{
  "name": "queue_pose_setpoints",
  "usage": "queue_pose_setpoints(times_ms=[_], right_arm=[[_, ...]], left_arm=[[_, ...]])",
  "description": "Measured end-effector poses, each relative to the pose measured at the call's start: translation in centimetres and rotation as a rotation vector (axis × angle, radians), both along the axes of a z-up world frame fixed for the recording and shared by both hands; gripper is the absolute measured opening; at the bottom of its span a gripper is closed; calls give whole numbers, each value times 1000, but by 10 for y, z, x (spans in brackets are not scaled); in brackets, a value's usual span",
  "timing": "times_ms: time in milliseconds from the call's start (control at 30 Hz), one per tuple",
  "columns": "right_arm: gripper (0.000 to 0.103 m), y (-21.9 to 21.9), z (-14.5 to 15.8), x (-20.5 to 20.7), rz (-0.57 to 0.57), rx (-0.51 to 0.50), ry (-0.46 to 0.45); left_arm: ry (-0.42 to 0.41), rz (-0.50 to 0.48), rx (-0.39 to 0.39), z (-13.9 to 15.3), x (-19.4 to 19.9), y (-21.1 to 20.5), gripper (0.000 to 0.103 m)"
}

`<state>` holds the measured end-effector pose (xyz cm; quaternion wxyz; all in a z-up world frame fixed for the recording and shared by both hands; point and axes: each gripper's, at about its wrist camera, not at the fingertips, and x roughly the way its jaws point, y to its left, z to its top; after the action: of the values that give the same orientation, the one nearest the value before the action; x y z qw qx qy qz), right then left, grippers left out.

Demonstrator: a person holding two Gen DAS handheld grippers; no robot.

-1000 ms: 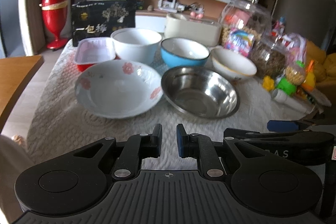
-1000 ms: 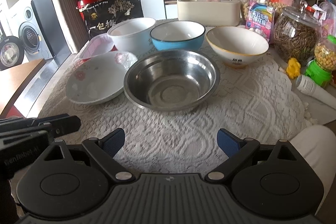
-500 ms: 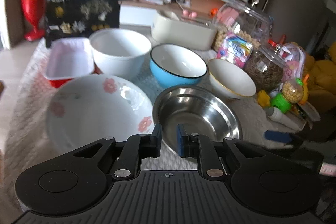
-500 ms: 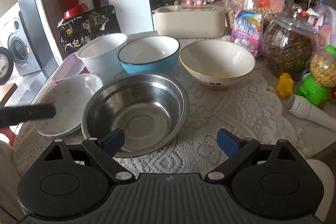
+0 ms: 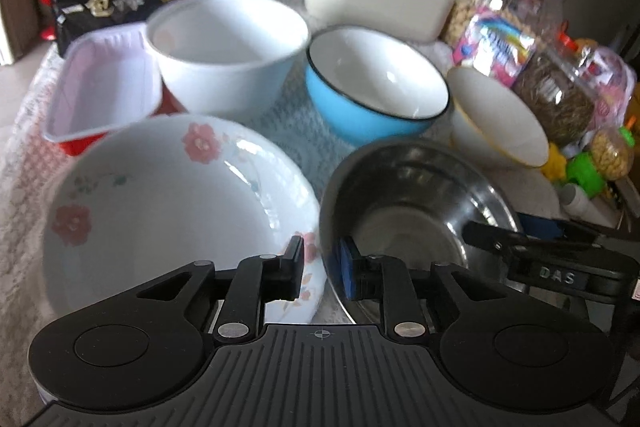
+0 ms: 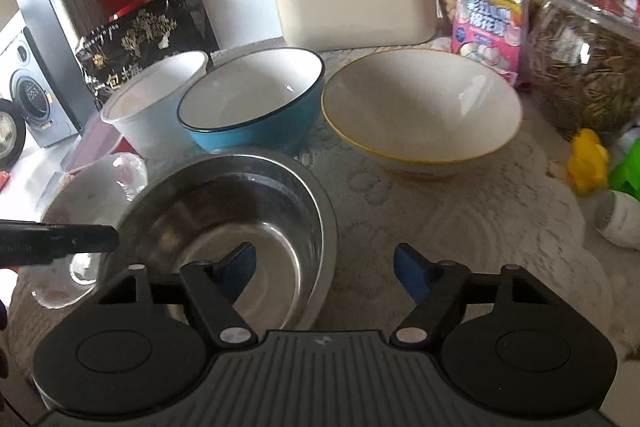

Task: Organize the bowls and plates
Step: 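Grasp the rim of the stainless steel bowl with the right gripper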

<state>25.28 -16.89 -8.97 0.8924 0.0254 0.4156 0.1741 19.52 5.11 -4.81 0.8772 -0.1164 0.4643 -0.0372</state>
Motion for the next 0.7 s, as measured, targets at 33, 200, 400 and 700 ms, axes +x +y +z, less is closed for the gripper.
queue_pose_setpoints(times_ms=[33, 200, 400, 700], right_arm=[[65, 2, -3, 3, 9, 3, 14], [36, 11, -12, 6, 51, 13, 65], [34, 19, 5, -8, 67, -31, -2], [37, 49, 55, -28, 102, -46, -124]], left_arm=[[14, -4, 3, -3, 3, -2, 26], [13, -18, 58, -5, 7, -10, 30], [-15, -42, 91, 4, 6, -15, 25], [-136, 25, -17, 42, -21, 33, 25]])
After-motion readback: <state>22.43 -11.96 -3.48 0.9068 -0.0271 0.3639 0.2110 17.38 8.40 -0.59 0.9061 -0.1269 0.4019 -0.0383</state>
